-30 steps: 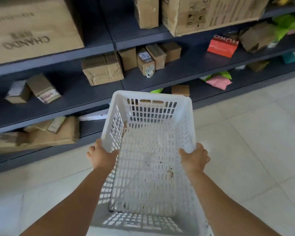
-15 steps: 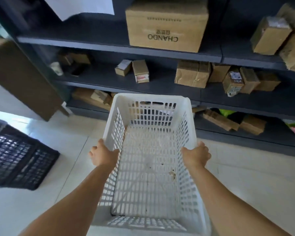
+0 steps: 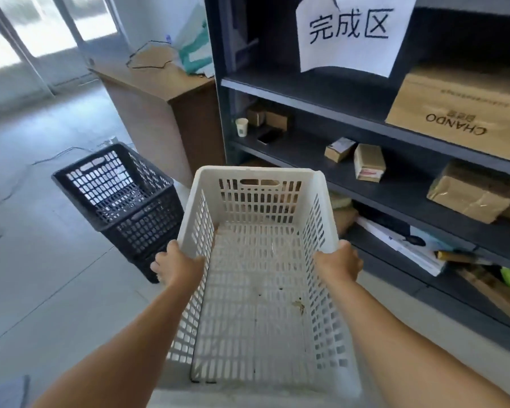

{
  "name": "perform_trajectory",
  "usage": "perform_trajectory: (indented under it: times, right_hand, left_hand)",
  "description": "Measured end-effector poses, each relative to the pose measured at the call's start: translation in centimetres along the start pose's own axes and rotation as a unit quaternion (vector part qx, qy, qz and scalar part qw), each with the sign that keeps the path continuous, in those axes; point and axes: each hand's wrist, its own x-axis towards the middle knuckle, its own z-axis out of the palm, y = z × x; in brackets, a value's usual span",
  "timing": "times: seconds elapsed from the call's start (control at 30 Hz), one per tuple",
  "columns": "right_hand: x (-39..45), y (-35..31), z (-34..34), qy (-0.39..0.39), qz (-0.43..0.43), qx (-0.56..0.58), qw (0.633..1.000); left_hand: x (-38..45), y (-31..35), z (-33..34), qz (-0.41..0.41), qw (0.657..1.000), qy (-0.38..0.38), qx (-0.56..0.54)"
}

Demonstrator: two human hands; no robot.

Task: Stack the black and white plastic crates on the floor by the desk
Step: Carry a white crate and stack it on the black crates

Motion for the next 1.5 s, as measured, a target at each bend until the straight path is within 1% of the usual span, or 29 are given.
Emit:
perform_trajectory:
  times: [0.17,0.37,0.53,0.7,0.87,0.93,1.13,1.3,1.5]
  right_hand:
    - [-3.8,-6.8,4.6,-0.04,-0.037,0.007,0.999]
    - [-6.6,-14.3,9.2,-0.064,-0.098,-0.002,0.993]
    - [-6.1,-20.9,12.9,-0.102,-0.134,-0.005,0.986]
    - [-3.9,-28.0,17.0,-0.138,-0.187,-0.035,0.972]
    - [-1.4,-35.0,21.5,-0.178,-0.24,-0.074,0.951]
    - [-0.8,-37.6,23.2,-0.18,-0.266,-0.087,0.943]
    - [-0.1,-45.3,29.4,-0.206,-0.312,-0.092,0.923]
    - [0.2,-51.0,34.6,-0.21,-0.318,-0.099,0.919]
    - [1.0,-56.8,38.8,-0.233,-0.331,-0.094,0.91]
  left_hand:
    - [4.7,-3.1,-6.3,-0.032,0.997,0.039,-0.051]
    - [9.2,-5.1,-12.2,-0.063,0.99,0.106,-0.07]
    - [13.7,-5.0,-15.2,-0.084,0.981,0.149,-0.087]
    - [18.8,-3.4,-16.9,-0.126,0.971,0.183,-0.09]
    - [24.1,-2.0,-17.8,-0.163,0.961,0.204,-0.095]
    - [26.4,-1.8,-18.3,-0.176,0.957,0.209,-0.095]
    - [34.2,-1.3,-20.7,-0.2,0.945,0.234,-0.111]
    - [41.2,-1.1,-23.4,-0.196,0.944,0.24,-0.114]
    - [48.1,-0.3,-25.5,-0.188,0.946,0.238,-0.114]
